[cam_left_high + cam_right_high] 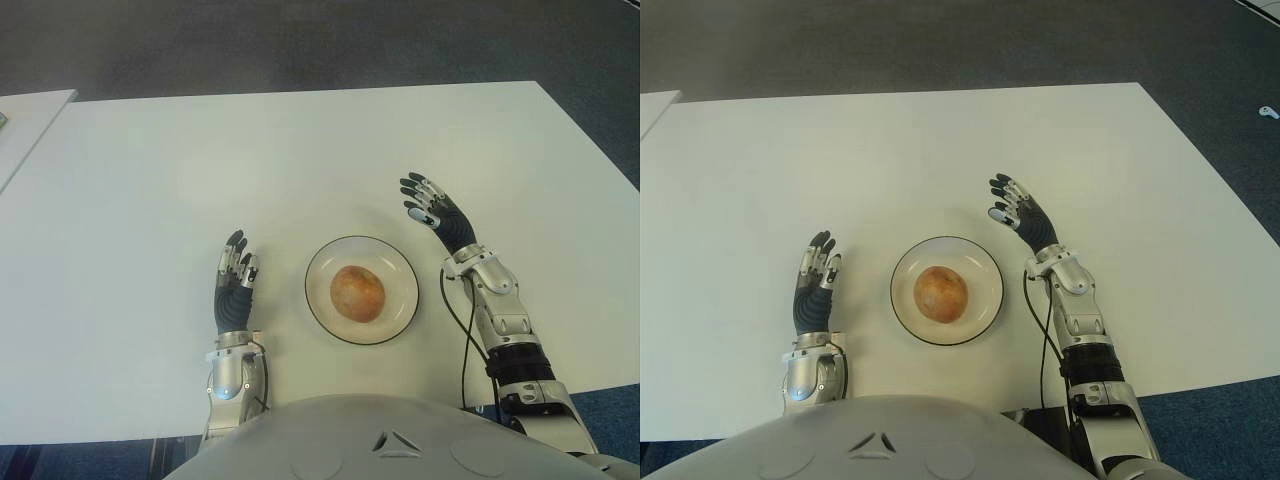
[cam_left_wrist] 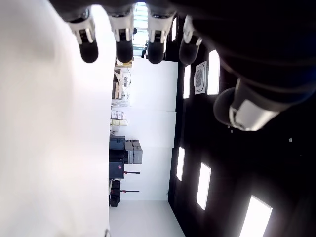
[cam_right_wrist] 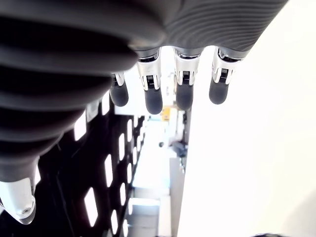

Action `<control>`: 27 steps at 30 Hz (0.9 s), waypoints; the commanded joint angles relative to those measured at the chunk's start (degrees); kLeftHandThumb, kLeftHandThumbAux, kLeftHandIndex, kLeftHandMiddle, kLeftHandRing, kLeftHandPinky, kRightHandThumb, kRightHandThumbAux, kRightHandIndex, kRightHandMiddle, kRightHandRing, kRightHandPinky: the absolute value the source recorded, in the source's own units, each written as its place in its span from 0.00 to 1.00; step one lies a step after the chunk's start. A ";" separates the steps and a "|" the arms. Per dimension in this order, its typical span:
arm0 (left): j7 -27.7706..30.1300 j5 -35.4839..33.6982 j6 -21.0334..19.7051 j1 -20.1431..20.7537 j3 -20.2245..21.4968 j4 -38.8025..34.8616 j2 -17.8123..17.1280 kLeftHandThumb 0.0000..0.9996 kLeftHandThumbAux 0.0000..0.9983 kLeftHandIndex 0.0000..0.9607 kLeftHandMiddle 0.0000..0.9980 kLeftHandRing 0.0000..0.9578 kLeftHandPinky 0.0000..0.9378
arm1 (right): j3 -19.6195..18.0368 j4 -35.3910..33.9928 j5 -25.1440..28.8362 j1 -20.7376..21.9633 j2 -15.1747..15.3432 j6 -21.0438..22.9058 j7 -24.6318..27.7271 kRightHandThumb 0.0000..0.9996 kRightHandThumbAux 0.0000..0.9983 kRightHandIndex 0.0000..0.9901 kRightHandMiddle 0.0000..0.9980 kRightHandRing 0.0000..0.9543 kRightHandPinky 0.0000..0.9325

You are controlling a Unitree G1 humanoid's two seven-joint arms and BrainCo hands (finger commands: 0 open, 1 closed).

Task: Put the apples into the plate.

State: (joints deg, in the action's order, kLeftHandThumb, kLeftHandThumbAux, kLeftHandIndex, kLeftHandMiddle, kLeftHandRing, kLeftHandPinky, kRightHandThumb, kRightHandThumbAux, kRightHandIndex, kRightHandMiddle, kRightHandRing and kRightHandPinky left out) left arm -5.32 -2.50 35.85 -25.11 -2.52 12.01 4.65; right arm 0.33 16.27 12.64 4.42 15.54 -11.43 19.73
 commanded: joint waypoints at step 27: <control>0.71 -4.31 2.24 -0.77 3.19 8.23 3.14 0.09 0.50 0.08 0.02 0.00 0.01 | -2.40 19.63 -5.09 -0.31 -4.63 -17.99 0.98 0.20 0.58 0.06 0.12 0.07 0.06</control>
State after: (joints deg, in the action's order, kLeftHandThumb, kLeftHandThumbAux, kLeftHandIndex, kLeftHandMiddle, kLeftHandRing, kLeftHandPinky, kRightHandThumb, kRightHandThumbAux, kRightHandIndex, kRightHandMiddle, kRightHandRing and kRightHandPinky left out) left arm -4.09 -5.06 37.49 -24.74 -1.01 12.34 4.60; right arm -1.96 34.36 8.05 5.21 12.20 -30.53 21.28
